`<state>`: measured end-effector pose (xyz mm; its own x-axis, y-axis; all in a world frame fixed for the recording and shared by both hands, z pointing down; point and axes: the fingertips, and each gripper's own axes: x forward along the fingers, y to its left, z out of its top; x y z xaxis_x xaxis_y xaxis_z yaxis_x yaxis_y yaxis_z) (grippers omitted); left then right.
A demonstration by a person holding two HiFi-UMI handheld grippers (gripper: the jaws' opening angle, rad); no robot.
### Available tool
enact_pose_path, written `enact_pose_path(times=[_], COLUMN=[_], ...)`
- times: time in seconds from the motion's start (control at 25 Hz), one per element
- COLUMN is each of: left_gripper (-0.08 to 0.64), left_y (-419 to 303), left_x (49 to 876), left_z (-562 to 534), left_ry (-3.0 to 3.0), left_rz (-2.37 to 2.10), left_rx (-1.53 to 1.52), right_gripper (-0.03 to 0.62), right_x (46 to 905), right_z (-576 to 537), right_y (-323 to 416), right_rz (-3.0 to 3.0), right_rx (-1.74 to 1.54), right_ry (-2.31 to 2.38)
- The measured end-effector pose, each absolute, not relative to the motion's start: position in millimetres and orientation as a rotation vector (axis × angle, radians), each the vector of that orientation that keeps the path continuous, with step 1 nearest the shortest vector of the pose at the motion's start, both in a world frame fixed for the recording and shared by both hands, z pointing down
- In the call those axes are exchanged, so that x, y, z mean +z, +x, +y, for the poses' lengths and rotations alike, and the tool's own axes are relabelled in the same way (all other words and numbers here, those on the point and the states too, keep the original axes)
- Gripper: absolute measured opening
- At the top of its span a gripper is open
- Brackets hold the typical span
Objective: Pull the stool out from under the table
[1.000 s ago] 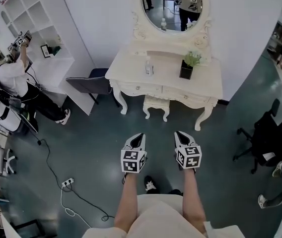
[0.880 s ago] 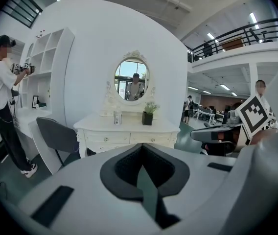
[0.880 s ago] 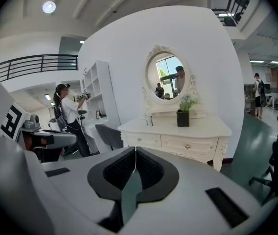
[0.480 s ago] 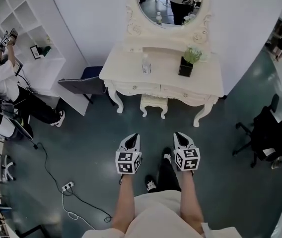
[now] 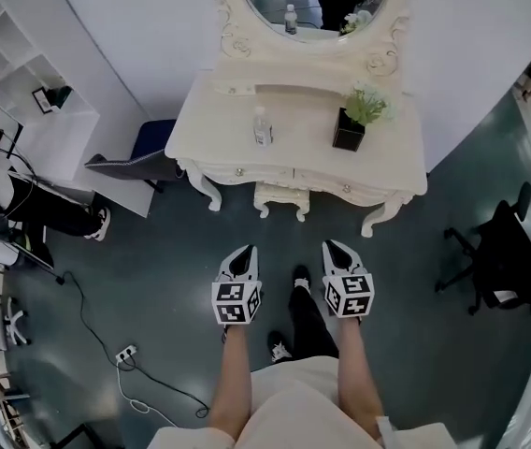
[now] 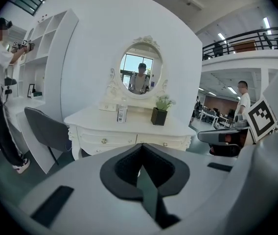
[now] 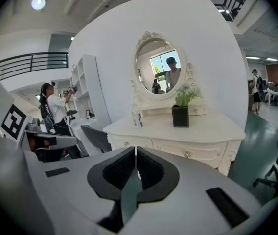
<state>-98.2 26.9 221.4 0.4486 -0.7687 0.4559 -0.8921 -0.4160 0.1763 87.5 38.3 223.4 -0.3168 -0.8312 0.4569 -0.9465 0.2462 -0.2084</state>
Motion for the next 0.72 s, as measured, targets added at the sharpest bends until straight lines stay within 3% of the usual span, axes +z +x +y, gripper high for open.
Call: enact_pose_path(times=[0.28, 0.72], left_gripper=[0.014, 0.015], left_y=[-106, -53], left_x=[285, 393], left_z=[-60, -160], left_ry=[2.297, 2.291], left_rz=[-1.436, -1.261], left_rx=[0.479, 0.567], right_gripper=[0.046, 0.048], right_x=[292, 403], right_z=[-42, -118], right_y=[86, 150], right_rz=[-2.307, -2.087], right_rx=[0.680, 0.741], right_ry=[1.566, 1.579])
